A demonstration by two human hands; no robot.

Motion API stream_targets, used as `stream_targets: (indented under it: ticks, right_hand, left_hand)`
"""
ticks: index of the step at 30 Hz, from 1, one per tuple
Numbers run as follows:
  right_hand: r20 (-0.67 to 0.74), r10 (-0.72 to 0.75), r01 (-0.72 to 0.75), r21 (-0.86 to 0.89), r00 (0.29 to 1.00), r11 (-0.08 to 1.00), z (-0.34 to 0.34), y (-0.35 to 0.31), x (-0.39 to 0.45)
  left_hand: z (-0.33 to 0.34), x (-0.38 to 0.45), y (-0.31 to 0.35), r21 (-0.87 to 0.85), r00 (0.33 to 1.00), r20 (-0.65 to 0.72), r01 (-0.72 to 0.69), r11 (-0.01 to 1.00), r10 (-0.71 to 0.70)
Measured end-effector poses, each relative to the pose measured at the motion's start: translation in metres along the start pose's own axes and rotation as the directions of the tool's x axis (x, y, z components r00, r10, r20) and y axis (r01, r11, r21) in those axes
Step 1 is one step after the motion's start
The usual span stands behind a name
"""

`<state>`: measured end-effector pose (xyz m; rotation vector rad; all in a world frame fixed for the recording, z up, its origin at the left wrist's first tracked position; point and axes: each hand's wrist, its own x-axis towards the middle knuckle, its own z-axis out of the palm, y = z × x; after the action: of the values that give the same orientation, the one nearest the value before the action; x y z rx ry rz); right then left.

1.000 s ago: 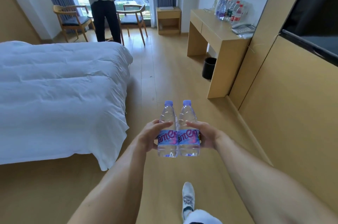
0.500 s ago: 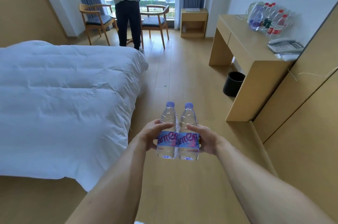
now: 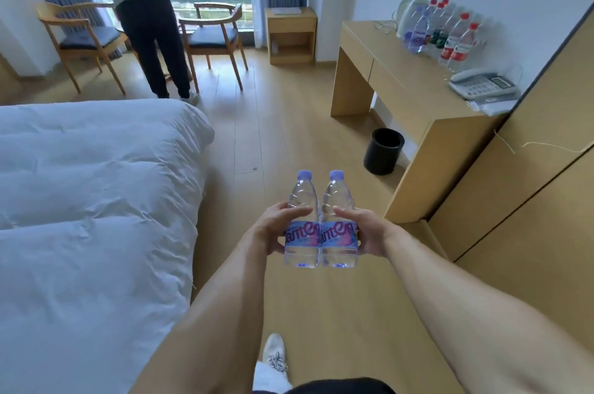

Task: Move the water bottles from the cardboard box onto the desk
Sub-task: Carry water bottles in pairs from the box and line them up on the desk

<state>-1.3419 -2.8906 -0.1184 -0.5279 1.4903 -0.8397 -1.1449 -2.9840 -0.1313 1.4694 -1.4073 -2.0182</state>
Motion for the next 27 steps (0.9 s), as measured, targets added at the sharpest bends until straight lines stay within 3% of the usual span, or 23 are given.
stream_targets:
  ticks: [4,15,27]
  right_hand:
    - [-0.048,-0.010,0.012,0.032,0.999,0.999,0.004,-0.054,0.050]
    - [-0.111,0.035,-0.022,0.113,0.993,0.993,-0.012,-0.154,0.163]
    - [0.001,0.046,-0.046,0.125,0.999,0.991,-0.073,-0.284,0.340]
  left_hand:
    - [-0.032,0.061,0.050,0.036,0.997,0.073,0.008,0.999,-0.011]
    - [-0.071,0.195,0.143,0.056,0.993,0.118,0.017,0.998,-0.024]
    - [-0.095,0.362,0.265,0.045,0.999,0.008,0.038,0.998,-0.039]
